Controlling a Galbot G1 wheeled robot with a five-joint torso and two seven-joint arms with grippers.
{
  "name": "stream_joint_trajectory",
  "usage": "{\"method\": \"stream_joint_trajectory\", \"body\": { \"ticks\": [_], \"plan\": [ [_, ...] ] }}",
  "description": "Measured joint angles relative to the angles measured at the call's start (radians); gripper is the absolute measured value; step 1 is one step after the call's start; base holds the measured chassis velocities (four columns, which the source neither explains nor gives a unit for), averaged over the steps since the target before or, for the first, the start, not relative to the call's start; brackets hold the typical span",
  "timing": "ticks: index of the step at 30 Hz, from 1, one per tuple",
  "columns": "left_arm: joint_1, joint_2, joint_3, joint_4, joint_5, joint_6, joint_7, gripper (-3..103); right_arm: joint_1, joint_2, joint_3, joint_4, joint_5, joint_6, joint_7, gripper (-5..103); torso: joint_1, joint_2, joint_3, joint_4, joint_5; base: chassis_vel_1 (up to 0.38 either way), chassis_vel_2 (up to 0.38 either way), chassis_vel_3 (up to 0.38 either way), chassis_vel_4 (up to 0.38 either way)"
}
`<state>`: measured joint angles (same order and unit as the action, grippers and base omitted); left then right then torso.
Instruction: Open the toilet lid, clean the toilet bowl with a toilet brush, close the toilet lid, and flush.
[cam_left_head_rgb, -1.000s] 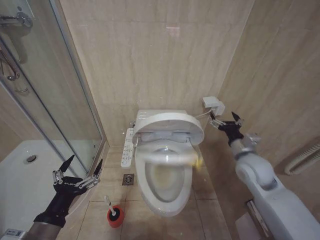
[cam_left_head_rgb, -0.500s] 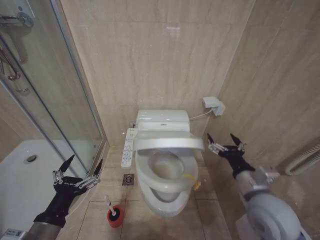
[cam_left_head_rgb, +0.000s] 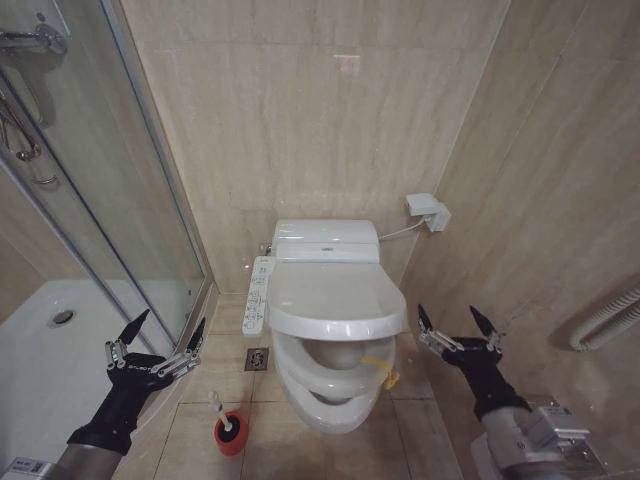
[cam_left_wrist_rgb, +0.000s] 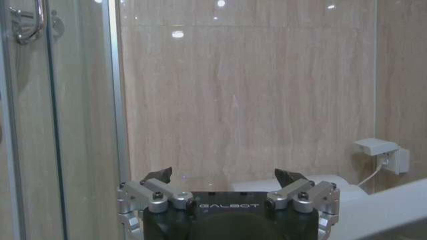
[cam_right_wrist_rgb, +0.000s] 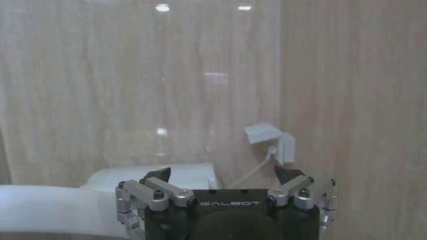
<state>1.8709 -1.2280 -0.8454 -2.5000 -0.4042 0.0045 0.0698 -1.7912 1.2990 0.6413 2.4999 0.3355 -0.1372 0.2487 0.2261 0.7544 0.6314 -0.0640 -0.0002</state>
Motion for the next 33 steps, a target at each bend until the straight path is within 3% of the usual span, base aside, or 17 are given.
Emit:
{"method": "stream_joint_trajectory", "body": {
  "ticks": [6, 18, 33],
  "plan": [
    [0.0, 0.0, 0.0, 0.0, 0.0, 0.0, 0.0, 100, -0.009, 0.075, -0.001, 0.0, -0.05, 0.017, -0.008, 100, 0.0, 0.0, 0.0, -0.0001, 0.0, 0.0, 0.0, 0.0, 0.0],
    [0.0, 0.0, 0.0, 0.0, 0.0, 0.0, 0.0, 100, 0.009, 0.113, 0.105, -0.006, -0.053, 0.02, -0.104, 100, 0.0, 0.0, 0.0, -0.0002, 0.0002, 0.0, 0.0, 0.0, 0.0],
    [0.0, 0.0, 0.0, 0.0, 0.0, 0.0, 0.0, 100, 0.011, 0.136, 0.086, -0.001, -0.064, 0.016, -0.13, 100, 0.0, 0.0, 0.0, 0.0, 0.0001, 0.0, 0.0, 0.0, 0.0]
  ]
}}
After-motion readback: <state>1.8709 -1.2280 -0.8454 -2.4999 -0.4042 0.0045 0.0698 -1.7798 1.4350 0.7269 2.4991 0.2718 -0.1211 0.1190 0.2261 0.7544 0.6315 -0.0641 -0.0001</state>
